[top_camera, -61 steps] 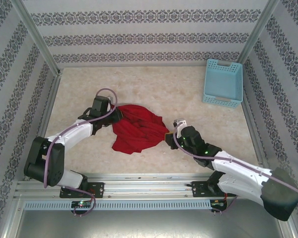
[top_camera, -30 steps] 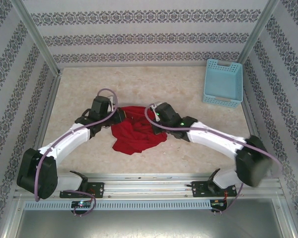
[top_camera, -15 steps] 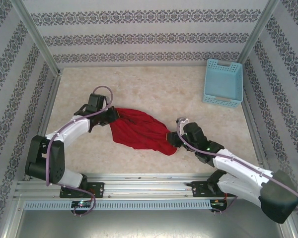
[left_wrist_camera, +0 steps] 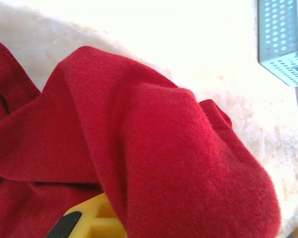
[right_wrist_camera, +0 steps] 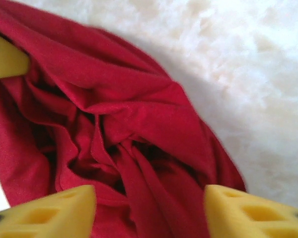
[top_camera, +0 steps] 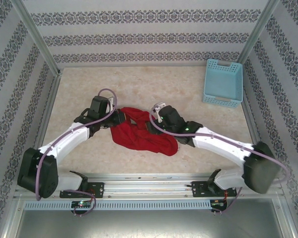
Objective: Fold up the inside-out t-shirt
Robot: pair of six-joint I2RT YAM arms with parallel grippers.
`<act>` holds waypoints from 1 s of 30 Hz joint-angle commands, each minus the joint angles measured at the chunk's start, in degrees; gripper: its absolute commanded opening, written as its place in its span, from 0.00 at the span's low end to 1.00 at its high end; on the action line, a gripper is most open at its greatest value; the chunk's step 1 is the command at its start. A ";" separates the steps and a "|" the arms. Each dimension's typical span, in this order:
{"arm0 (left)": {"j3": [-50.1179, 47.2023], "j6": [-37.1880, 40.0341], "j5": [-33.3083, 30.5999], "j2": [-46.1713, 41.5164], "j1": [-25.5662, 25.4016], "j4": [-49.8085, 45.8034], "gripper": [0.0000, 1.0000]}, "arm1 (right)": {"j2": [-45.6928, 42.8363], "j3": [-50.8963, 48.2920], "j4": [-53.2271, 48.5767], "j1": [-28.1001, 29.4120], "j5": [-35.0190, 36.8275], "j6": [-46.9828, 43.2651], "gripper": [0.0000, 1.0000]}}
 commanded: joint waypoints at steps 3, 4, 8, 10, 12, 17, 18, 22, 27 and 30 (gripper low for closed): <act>-2.44 -1.46 5.87 -2.21 -0.70 4.15 0.00 | 8.72 7.26 1.86 0.96 -7.53 0.79 0.49; -2.98 -1.81 6.27 -2.49 -0.74 4.58 0.00 | 10.24 8.11 2.08 1.03 -7.33 0.91 0.50; -4.13 -1.67 5.89 -3.94 -0.70 4.22 0.00 | 13.82 9.23 3.96 1.07 -8.55 1.12 0.50; -4.23 -1.50 5.65 -4.25 -0.71 3.95 0.00 | 15.26 9.82 3.66 1.16 -8.05 0.97 0.49; -4.27 -1.61 5.80 -4.48 -0.71 4.09 0.00 | 16.54 10.19 3.87 1.16 -7.74 0.69 0.44; -3.55 -1.30 6.42 -4.25 -0.70 3.84 0.00 | 19.69 12.26 3.31 1.09 -10.92 0.97 0.33; -3.18 -0.87 6.37 -4.15 -0.73 3.31 0.00 | 20.07 12.40 3.53 1.05 -10.96 1.35 0.32; -2.11 0.47 5.21 -4.25 -0.70 1.31 0.00 | 20.54 13.69 1.83 0.81 -10.08 0.88 0.15; 0.92 3.25 -0.67 -2.86 -0.42 -4.09 0.03 | 13.38 12.57 -0.48 0.72 -9.17 0.41 0.00; 7.73 7.20 -6.51 2.42 0.72 -14.42 0.03 | 4.96 9.64 -0.28 0.42 -8.12 1.62 0.00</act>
